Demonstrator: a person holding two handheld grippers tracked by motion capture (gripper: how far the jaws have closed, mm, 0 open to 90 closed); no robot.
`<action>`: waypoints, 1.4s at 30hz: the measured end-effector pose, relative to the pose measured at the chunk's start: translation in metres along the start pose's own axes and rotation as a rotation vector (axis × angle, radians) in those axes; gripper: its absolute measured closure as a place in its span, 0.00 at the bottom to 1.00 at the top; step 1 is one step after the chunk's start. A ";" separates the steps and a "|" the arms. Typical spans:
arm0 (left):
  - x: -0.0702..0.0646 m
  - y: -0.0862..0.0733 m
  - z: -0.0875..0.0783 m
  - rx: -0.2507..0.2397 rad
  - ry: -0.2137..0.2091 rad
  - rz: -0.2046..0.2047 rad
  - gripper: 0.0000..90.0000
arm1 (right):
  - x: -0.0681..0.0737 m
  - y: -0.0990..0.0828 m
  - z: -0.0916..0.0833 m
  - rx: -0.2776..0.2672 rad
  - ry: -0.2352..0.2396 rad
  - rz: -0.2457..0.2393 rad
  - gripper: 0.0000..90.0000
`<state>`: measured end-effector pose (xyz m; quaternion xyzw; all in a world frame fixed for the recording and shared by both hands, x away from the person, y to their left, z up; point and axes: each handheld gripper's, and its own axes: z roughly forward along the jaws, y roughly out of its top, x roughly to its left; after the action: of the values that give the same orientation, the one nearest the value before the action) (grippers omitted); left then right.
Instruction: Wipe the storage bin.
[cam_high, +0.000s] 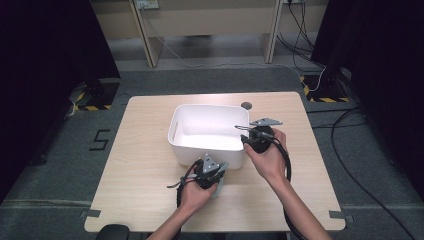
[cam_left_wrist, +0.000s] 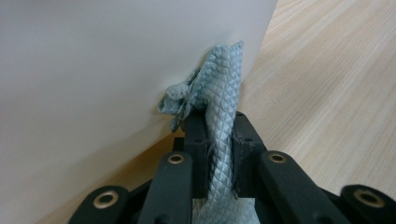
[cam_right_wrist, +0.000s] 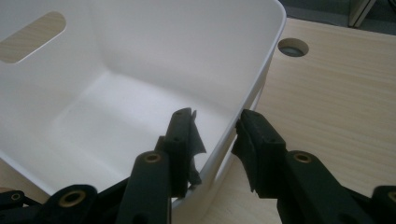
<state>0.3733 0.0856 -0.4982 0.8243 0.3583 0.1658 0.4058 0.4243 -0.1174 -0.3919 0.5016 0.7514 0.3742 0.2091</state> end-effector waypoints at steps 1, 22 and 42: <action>0.000 0.000 0.000 0.000 -0.002 0.000 0.89 | 0.000 0.000 0.000 0.000 0.000 0.000 0.73; -0.005 0.005 0.005 0.007 -0.013 0.005 0.89 | -0.002 0.001 -0.004 0.016 0.029 0.021 0.73; -0.011 0.013 0.006 -0.024 -0.029 -0.010 0.89 | -0.001 0.001 -0.003 0.013 0.025 0.023 0.74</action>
<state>0.3751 0.0692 -0.4917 0.8199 0.3543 0.1562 0.4217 0.4227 -0.1193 -0.3895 0.5070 0.7505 0.3780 0.1920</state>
